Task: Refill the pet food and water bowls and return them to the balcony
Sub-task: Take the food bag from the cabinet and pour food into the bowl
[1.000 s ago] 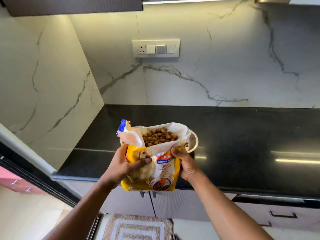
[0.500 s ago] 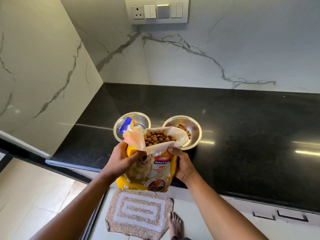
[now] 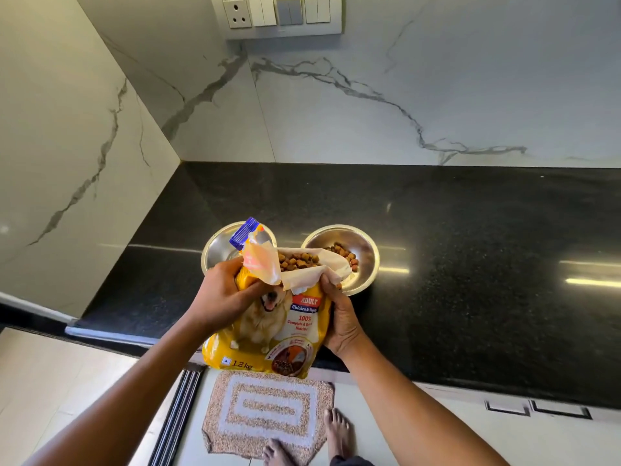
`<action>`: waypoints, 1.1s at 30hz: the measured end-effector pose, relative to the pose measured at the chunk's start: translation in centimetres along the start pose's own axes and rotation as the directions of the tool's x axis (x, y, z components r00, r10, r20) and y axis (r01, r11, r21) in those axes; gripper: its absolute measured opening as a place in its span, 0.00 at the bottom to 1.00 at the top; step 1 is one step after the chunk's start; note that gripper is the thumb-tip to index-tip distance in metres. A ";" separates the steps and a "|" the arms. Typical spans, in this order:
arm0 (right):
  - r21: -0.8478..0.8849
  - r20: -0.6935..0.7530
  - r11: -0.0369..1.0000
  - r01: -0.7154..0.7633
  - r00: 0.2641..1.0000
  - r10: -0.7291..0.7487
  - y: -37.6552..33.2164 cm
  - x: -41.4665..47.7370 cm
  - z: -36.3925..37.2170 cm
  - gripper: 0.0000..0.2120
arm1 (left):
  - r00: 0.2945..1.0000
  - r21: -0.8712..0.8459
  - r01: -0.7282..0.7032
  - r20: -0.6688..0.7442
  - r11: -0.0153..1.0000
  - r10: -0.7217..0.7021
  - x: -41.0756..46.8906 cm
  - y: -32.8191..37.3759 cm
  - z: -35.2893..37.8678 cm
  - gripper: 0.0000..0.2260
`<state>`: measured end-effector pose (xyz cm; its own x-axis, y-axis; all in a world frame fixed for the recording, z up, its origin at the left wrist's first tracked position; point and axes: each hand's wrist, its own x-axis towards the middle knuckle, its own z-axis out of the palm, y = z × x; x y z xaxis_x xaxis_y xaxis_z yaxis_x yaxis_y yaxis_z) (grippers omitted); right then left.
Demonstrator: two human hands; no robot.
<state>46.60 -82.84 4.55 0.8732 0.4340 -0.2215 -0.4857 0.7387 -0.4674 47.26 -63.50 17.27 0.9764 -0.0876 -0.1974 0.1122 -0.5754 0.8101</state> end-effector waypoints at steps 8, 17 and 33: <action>0.062 -0.043 0.997 0.051 0.998 -0.048 0.5 0.3 -0.1 0.33 | 0.998 0.105 -0.046 0.041 0.993 0.042 1.6 1.8 -0.3 0.09; 0.070 -0.076 0.994 0.080 0.994 -0.075 1.7 1.0 -0.1 0.36 | 0.993 0.169 -0.046 0.111 0.985 0.028 2.9 2.5 -1.2 0.09; 0.127 -0.149 0.988 0.087 0.987 -0.068 2.7 1.4 -0.1 0.29 | 0.983 0.192 -0.082 0.177 0.978 0.048 4.1 3.7 -1.7 0.11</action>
<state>46.51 -80.28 2.89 0.9003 0.3013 -0.3141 -0.4088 0.8330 -0.3727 52.03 -64.65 20.36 0.9324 -0.2579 -0.2532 -0.0060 -0.7116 0.7025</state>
